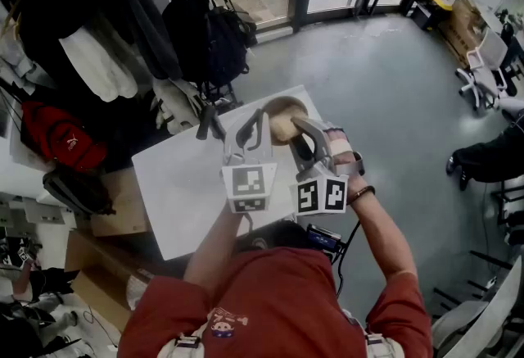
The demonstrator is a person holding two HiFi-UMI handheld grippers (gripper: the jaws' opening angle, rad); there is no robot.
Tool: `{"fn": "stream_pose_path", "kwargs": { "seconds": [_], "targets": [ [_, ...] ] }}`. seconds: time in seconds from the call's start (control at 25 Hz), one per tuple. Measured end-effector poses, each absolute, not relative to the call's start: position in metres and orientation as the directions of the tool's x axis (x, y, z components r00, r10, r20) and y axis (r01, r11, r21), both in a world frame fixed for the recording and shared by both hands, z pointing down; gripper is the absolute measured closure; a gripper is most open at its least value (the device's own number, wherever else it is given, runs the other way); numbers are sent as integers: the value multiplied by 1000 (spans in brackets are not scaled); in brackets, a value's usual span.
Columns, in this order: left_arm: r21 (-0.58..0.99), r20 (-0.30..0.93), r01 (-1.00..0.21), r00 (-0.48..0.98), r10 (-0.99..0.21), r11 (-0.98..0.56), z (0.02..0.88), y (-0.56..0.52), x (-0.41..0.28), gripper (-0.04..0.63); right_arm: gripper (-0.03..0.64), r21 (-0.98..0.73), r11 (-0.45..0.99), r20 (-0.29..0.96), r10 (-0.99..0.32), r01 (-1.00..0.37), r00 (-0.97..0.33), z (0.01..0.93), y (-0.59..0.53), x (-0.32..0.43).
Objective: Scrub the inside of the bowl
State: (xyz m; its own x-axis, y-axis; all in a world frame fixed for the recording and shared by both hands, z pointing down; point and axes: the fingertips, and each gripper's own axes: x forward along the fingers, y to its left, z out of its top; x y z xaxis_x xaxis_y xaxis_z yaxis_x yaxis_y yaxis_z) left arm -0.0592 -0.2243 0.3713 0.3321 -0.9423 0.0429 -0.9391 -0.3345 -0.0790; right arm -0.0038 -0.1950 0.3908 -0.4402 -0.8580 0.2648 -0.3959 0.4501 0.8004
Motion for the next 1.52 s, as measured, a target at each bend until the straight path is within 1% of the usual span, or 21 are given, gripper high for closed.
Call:
{"fn": "stream_pose_path", "kwargs": {
  "seconds": [0.16,0.28,0.52,0.68,0.76,0.88,1.16,1.52],
  "targets": [
    [-70,54,-943,323,-945,-326,376,-225,-63,572,540,694,469,229,-864,-547,-449,381,-193,3],
    [-63,48,-944,320,-946,-323,376,-225,-63,572,540,583,462,178,-875,-669,-449,374,-194,10],
    [-37,52,-950,307,-950,-309,378,-223,-63,572,541,369,421,3,-892,-829,-452,351,-185,23],
    [-29,57,-953,300,-952,-302,382,-222,-65,572,540,209,343,-123,-920,-916,-372,337,-179,45],
    [-28,55,-953,300,-952,-301,382,-223,-64,572,541,165,308,-150,-931,-937,-333,336,-178,56],
    [-25,56,-953,302,-952,-303,383,-223,-61,572,541,145,274,-154,-943,-951,-295,338,-178,66],
    [-8,74,-951,309,-948,-310,391,-228,-52,572,541,128,249,-146,-953,-960,-267,346,-180,77],
    [36,126,-953,304,-944,-301,413,-252,-42,572,541,101,231,-117,-963,-968,-242,361,-199,99]
  ]
}}
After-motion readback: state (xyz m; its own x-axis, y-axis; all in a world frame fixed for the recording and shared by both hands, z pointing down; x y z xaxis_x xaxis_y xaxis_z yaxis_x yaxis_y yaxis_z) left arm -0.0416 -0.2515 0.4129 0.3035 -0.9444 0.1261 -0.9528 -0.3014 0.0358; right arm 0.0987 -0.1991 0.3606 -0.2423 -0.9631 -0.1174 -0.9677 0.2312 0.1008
